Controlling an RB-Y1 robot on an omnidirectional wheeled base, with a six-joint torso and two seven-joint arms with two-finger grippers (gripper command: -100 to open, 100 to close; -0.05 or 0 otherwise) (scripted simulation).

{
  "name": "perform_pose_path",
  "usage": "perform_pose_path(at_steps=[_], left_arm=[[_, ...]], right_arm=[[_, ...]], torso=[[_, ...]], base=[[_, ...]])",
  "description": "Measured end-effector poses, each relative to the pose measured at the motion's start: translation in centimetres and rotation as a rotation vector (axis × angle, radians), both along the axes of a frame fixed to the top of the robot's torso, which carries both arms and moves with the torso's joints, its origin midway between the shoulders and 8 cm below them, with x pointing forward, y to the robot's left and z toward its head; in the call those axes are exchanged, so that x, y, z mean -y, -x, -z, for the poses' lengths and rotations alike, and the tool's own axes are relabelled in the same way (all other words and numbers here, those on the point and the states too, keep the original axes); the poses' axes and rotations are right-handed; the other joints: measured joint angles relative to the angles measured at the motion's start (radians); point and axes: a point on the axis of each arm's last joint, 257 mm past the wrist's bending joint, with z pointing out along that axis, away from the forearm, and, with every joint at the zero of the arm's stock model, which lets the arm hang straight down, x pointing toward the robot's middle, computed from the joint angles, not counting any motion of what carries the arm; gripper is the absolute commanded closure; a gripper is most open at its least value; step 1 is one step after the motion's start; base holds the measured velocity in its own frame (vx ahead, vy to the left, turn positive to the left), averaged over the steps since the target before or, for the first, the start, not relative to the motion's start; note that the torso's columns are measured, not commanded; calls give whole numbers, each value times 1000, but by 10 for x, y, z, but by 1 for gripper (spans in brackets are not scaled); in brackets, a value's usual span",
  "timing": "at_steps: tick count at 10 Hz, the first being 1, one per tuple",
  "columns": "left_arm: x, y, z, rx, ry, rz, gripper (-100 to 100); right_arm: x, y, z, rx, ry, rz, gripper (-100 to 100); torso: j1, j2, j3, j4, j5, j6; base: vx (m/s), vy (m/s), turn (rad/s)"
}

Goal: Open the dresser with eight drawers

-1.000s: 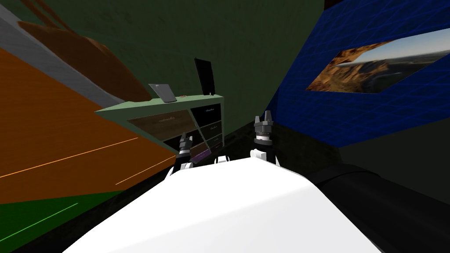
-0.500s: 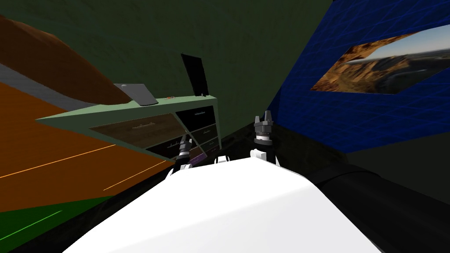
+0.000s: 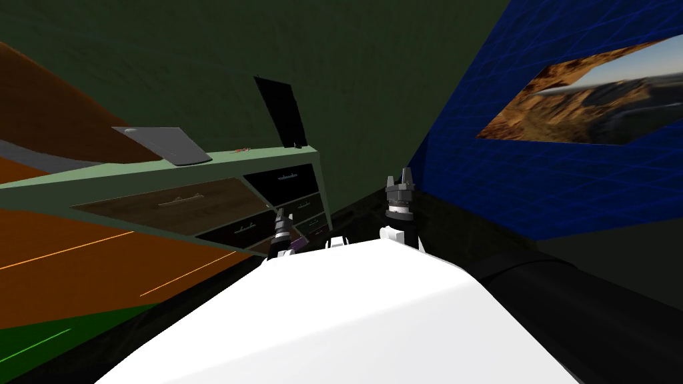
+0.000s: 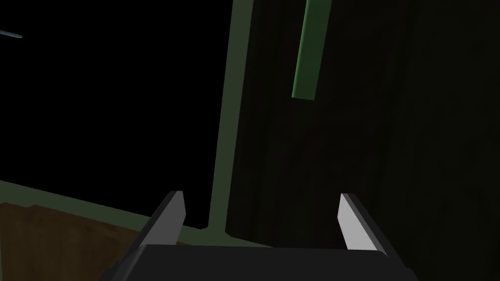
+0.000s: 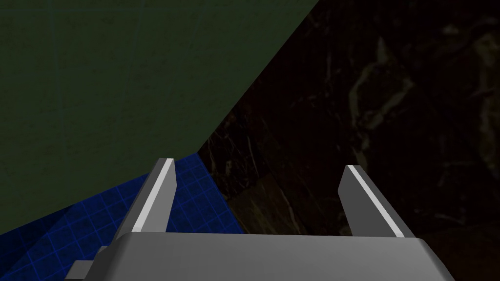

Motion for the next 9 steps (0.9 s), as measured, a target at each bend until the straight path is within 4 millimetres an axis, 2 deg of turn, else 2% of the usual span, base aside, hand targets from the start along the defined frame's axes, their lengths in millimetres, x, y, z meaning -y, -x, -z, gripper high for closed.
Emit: perform_pose_path(at_steps=[5, 8, 9], left_arm=[[17, 4, 30, -19, 160, -65, -100], [16, 2, 23, -18, 160, -68, -100], [16, 2, 23, -19, 160, -68, 100]], right_arm=[[0, 0, 0, 0, 0, 0, 0], [0, 0, 0, 0, 0, 0, 0], [0, 0, 0, 0, 0, 0, 0]], torso=[[2, 2, 1, 1, 0, 0], [2, -3, -2, -1, 0, 0], [0, 0, 0, 0, 0, 0]], base=[[54, -96, 15], [59, 5, -7], [-42, -5, 14]])
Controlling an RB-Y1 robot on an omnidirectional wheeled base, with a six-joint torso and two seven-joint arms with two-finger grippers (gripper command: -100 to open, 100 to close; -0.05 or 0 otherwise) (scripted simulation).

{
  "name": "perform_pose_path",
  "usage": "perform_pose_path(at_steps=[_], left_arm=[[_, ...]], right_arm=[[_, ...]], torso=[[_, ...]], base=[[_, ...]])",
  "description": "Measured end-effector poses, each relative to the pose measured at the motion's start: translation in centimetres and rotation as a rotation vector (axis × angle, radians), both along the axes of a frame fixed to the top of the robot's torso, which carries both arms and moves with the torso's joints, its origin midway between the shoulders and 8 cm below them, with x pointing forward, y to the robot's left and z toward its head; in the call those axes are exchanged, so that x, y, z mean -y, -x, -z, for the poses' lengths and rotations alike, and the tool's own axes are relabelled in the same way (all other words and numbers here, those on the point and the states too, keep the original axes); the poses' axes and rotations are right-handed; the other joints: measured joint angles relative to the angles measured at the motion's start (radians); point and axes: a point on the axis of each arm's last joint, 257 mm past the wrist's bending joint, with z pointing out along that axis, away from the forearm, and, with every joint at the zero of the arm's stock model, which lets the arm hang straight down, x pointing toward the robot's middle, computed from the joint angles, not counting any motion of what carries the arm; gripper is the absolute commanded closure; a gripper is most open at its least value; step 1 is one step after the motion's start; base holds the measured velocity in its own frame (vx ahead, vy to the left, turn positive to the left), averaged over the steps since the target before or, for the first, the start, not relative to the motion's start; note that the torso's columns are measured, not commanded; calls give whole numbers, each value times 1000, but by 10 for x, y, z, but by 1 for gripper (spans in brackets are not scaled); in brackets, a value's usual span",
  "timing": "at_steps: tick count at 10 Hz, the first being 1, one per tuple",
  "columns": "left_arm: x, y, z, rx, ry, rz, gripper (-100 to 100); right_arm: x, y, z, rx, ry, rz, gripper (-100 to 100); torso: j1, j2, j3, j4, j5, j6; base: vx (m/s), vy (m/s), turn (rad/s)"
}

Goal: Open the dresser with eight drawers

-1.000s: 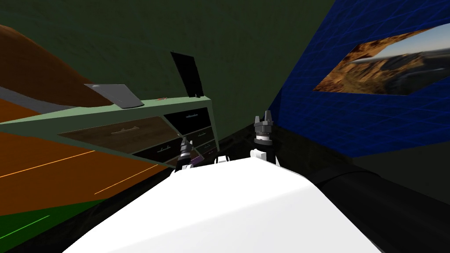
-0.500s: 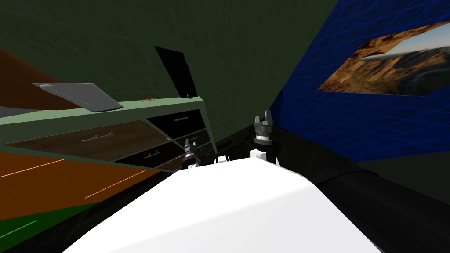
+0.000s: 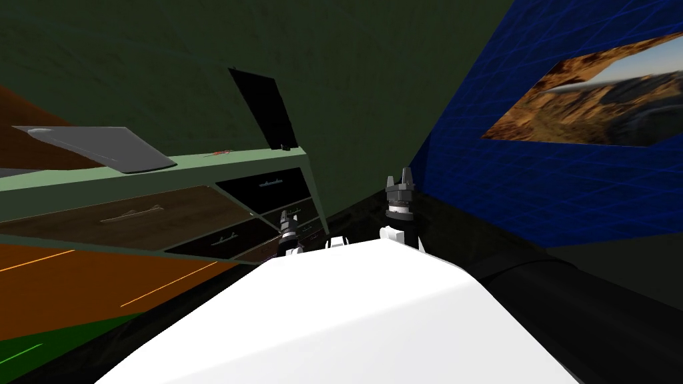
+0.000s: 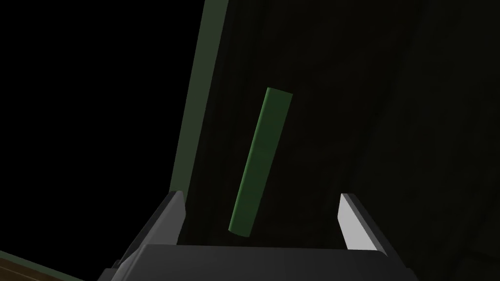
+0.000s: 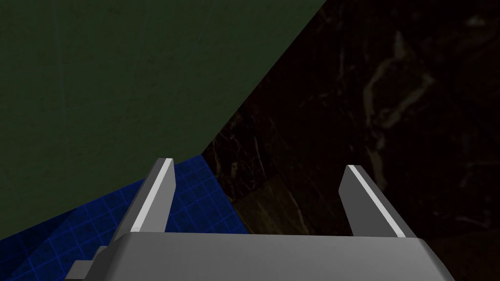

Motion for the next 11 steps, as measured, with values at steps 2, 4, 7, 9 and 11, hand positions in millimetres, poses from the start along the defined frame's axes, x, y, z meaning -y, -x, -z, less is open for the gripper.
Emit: perform_pose_path(at_steps=[2, 4, 7, 9, 11], left_arm=[[0, -1, -5, 21, -4, 0, 100], [0, -1, -8, 22, -7, 2, 100], [1, 2, -4, 3, -5, 2, 100], [16, 15, -5, 5, -12, 30, 100], [28, 31, -7, 3, -14, 51, 100]], right_arm=[[0, 0, 0, 0, 0, 0, 0], [0, 0, 0, 0, 0, 0, 0], [0, 0, 0, 0, 0, 0, 0], [0, 0, 0, 0, 0, 0, 0], [0, 0, 0, 0, 0, 0, 0]], torso=[[1, -2, 1, -5, 5, 3], [-2, 1, 2, -2, 2, 2], [0, -7, -4, -1, 0, 2], [1, -5, -2, -2, 1, 0], [0, -2, 0, -2, 2, 1]], base=[[-70, -22, 26], [-166, -74, 13], [-82, -45, 54], [-5, -22, 128], [0, -15, 101]])
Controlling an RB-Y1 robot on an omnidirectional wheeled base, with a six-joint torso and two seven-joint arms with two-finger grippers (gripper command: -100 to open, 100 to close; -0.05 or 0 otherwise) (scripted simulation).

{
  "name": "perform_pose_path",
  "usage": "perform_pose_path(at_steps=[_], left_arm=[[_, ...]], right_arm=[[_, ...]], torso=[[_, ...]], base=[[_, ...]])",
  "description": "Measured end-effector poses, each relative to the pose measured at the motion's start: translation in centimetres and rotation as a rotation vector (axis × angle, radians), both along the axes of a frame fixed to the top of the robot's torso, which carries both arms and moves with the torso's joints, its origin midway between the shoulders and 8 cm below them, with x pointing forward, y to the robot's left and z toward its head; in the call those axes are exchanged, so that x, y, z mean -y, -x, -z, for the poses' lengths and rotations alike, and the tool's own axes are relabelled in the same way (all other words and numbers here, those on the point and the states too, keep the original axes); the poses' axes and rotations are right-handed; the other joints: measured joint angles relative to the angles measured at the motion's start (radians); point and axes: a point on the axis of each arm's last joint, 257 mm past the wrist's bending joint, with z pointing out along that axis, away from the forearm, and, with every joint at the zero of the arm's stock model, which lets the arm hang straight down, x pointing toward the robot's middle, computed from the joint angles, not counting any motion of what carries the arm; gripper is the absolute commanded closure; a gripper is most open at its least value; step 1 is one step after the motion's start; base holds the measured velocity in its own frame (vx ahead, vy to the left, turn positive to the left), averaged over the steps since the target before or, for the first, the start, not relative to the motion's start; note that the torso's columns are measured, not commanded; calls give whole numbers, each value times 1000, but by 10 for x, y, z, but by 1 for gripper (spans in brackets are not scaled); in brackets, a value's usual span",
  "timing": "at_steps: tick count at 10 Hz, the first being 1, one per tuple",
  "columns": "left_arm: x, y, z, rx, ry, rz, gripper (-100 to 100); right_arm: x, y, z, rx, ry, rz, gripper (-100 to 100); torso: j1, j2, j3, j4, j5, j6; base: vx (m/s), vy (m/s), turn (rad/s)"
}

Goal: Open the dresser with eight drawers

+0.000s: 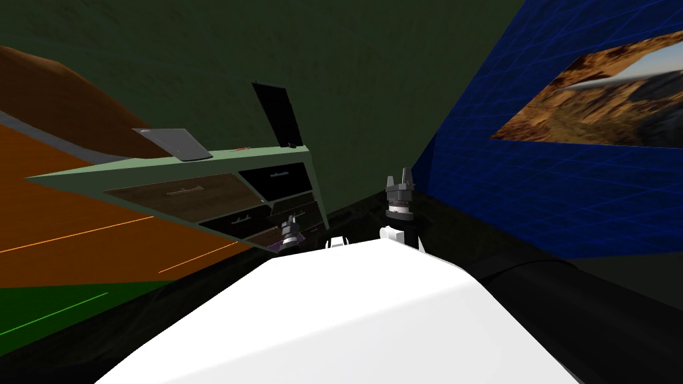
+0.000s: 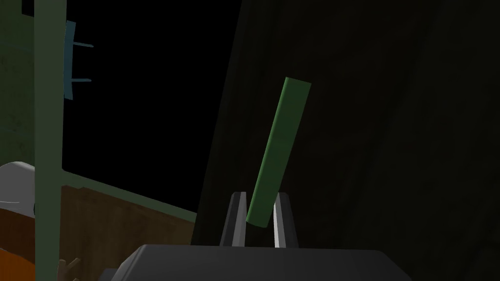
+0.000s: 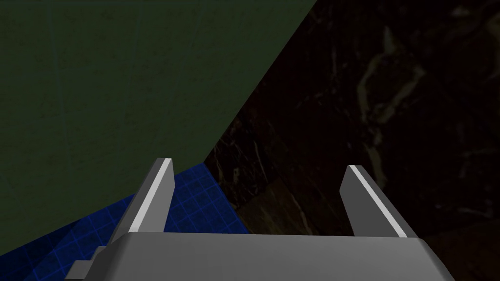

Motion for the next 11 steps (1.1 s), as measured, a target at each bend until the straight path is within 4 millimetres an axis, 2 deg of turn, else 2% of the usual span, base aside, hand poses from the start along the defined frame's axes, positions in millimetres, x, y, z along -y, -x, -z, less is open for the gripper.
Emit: perform_pose_path(at_steps=[1, 2, 11], left_arm=[[6, 6, 1, 1, -1, 11, 100], [12, 13, 1, 0, 0, 22, -100], [5, 30, -39, 0, -2, 6, -100]], right_arm=[[0, 0, 0, 0, 0, 0, 0], [0, 0, 0, 0, 0, 0, 0], [0, 0, 0, 0, 0, 0, 0]], torso=[[0, 0, 0, -1, 1, 0], [0, -1, 0, -1, 1, 1], [-1, 2, 1, 2, -2, -1]], base=[[-7, -15, 106], [-1, -10, 8], [18, -2, -20]])
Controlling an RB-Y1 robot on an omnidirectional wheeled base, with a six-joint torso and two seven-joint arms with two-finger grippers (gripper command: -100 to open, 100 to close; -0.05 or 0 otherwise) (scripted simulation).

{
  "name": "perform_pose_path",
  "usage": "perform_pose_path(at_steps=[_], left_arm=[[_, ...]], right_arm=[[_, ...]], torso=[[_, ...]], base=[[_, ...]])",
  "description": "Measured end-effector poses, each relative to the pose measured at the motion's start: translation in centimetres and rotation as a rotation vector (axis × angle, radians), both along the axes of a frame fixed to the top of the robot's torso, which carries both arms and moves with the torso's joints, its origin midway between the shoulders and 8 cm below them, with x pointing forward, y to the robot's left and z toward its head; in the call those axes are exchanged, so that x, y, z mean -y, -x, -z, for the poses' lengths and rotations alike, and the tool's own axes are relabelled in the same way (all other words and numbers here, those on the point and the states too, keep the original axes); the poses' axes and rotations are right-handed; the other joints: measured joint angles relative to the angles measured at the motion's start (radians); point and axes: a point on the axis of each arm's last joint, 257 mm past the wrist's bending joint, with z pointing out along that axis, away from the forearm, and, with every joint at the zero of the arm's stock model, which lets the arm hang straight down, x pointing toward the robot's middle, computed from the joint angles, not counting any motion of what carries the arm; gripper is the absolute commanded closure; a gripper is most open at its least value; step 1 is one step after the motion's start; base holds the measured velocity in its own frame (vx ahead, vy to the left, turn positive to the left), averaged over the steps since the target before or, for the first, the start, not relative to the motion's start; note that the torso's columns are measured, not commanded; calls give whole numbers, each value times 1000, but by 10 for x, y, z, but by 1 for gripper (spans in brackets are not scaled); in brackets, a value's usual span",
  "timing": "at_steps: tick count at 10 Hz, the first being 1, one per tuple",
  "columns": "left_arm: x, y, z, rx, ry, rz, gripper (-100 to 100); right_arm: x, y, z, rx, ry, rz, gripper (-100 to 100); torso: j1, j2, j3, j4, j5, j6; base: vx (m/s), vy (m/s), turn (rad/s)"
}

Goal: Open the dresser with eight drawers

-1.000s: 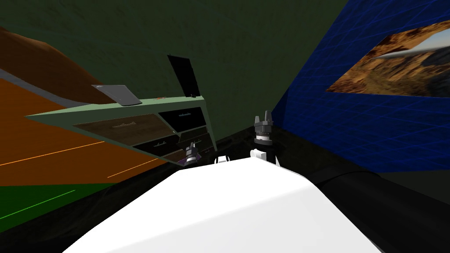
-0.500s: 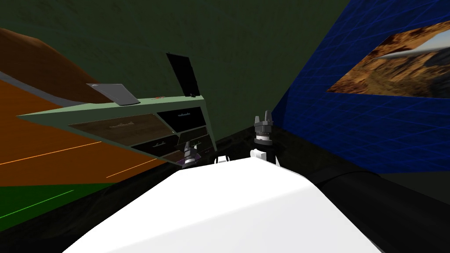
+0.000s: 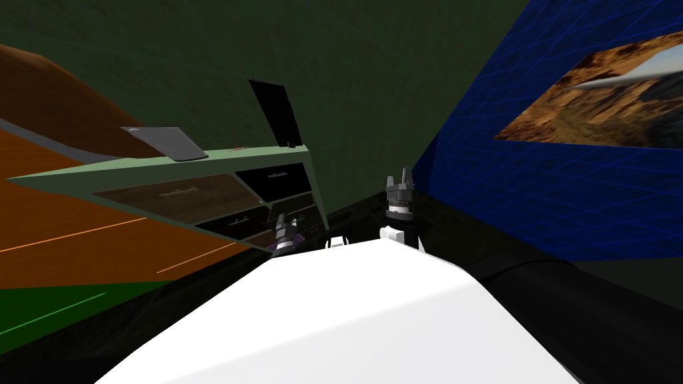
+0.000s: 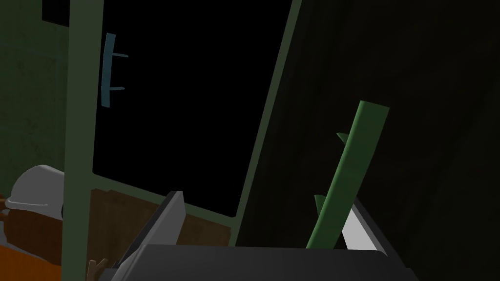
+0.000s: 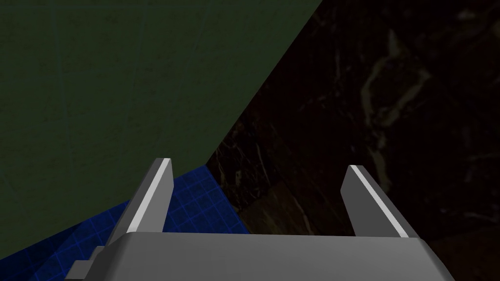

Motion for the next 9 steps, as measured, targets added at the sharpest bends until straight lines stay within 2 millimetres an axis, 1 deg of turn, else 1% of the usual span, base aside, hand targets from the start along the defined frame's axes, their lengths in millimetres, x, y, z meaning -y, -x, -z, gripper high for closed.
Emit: perform_pose_path(at_steps=[3, 4, 9], left_arm=[[-3, 8, -7, -16, 1, -4, -100], [-3, 8, -7, -20, 2, -4, 0], [-3, 8, -3, -30, 3, -4, 0]], right_arm=[[0, 0, 0, 0, 0, 0, 0], [0, 0, 0, 0, 0, 0, 0], [0, 0, 0, 0, 0, 0, 0]], torso=[[-2, 4, 1, 4, -3, -1], [-2, 5, 2, 3, -2, 0], [0, 1, 0, 0, 0, 0]], base=[[11, -3, -9], [0, 0, 0], [0, 0, 0]])
